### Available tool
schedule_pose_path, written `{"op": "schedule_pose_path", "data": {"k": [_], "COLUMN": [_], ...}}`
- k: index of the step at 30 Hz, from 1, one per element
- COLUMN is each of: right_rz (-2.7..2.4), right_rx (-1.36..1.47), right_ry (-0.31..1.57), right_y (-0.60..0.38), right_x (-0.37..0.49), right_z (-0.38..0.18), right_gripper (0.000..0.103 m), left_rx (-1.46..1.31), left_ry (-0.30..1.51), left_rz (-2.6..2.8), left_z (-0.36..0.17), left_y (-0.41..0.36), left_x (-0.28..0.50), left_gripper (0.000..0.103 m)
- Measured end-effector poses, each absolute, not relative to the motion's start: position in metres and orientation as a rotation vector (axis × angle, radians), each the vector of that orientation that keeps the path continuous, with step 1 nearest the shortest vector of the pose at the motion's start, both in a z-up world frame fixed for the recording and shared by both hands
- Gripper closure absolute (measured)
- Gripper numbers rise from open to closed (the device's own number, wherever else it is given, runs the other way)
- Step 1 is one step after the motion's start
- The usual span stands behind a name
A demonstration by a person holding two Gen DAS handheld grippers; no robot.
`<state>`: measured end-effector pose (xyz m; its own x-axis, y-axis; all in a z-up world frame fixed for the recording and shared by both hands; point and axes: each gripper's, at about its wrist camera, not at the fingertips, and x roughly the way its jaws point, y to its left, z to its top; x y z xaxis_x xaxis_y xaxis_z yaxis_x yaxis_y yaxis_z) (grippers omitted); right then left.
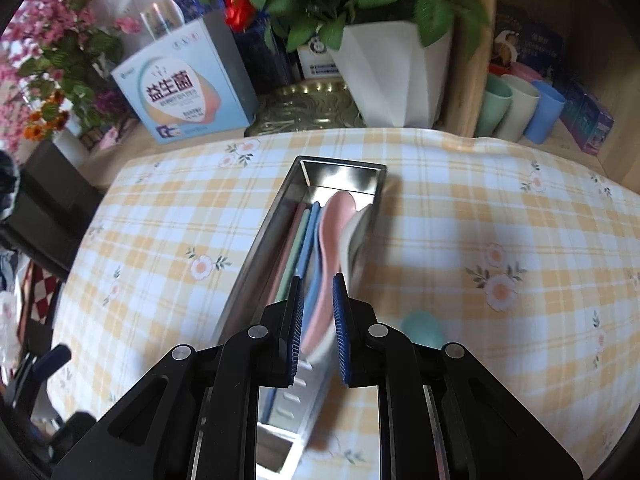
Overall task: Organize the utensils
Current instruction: 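Lower the white spoon into the steel tray and open the right tool, then move both tools back over the teal spoon and remaining chopsticks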
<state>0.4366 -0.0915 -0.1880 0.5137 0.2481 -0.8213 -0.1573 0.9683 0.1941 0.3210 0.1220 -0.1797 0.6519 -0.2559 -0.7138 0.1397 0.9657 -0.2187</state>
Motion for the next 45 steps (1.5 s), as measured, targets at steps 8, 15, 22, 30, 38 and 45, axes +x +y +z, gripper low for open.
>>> {"op": "schedule_pose_path", "data": {"k": [8, 15, 22, 30, 38, 45], "right_rz": [0.25, 0.231, 0.177, 0.1, 0.119, 0.158], "right_rx": [0.126, 0.133, 0.242, 0.319, 0.356, 0.368], "right_ry": [0.882, 0.815, 0.799, 0.784, 0.827, 0.828], "right_y": [-0.138, -0.181, -0.231, -0.277, -0.284, -0.281], "right_x": [0.373, 0.324, 0.297, 0.275, 0.259, 0.255], "right_z": [-0.173, -0.179, -0.196, -0.215, -0.242, -0.246], "right_gripper": [0.087, 0.087, 0.087, 0.087, 0.087, 0.087], "left_rx": [-0.13, -0.143, -0.134, -0.111, -0.069, 0.005], "left_ry": [0.83, 0.826, 0.864, 0.936, 1.026, 1.089], "left_rz": [-0.248, -0.25, -0.267, -0.314, -0.419, -0.462], "left_z": [-0.175, -0.172, -0.182, -0.205, -0.23, -0.247], "left_y": [0.088, 0.058, 0.02, -0.019, -0.059, -0.09], "left_x": [0.307, 0.294, 0.286, 0.276, 0.262, 0.262], "left_gripper": [0.006, 0.007, 0.017, 0.037, 0.075, 0.081]}}
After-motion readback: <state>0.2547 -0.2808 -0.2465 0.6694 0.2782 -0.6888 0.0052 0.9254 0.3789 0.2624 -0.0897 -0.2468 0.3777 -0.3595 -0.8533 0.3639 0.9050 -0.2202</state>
